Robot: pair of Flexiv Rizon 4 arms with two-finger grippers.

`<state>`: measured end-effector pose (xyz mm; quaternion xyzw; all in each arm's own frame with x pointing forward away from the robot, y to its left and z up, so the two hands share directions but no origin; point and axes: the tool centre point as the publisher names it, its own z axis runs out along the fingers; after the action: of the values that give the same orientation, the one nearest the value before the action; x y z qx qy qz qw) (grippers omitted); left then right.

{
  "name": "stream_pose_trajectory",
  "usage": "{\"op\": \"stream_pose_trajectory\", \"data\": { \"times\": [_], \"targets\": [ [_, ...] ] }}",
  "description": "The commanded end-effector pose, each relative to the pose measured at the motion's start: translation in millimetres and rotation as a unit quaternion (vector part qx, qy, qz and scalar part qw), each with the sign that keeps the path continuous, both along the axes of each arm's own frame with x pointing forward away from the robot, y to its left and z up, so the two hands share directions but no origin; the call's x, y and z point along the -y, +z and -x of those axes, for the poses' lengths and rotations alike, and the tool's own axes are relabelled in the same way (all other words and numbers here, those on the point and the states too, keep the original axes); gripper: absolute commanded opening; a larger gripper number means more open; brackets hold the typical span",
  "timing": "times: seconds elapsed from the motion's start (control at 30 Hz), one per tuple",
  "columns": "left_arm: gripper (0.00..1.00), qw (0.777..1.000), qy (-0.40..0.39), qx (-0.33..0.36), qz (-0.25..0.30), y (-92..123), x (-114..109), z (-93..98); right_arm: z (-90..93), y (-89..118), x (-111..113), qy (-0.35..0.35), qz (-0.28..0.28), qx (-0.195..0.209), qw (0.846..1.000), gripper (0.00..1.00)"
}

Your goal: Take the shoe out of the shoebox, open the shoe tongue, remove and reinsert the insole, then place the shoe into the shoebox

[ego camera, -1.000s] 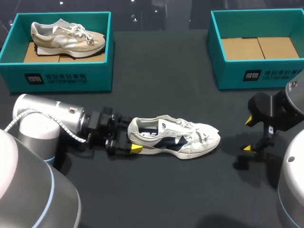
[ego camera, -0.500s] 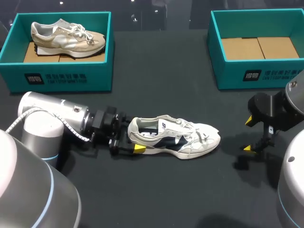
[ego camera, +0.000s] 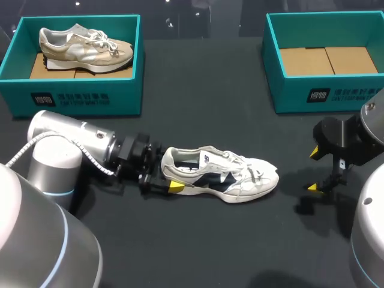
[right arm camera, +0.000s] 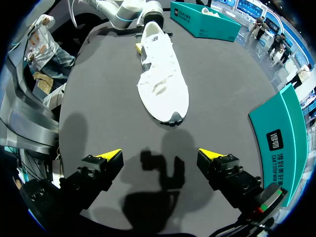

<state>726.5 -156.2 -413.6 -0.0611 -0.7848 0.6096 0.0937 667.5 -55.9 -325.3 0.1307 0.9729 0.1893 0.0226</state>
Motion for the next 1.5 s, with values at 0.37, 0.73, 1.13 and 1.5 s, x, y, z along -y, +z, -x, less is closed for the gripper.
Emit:
{"op": "stream_pose_trajectory", "data": {
  "times": [0.37, 0.73, 1.13, 1.5],
  "targets": [
    [0.00, 1.000, -0.020, -0.005, -0.003, -3, -2, -8.5, 2.2, 0, 0, -0.001, 0.001, 0.001, 1.000, 1.00],
    [0.00, 1.000, -0.020, -0.005, -0.003, -3, -2, -8.5, 2.2, 0, 0, -0.001, 0.001, 0.001, 1.000, 1.00],
    [0.00, 1.000, -0.020, -0.005, -0.003, -3, -2, -8.5, -5.0, 11, -23, -0.040, 0.024, -0.022, 0.999, 1.00],
    [0.00, 1.000, -0.020, -0.005, -0.003, -3, -2, -8.5, 2.1, 57, -70, -0.233, 0.074, -0.063, 0.968, 1.00]
  ]
}}
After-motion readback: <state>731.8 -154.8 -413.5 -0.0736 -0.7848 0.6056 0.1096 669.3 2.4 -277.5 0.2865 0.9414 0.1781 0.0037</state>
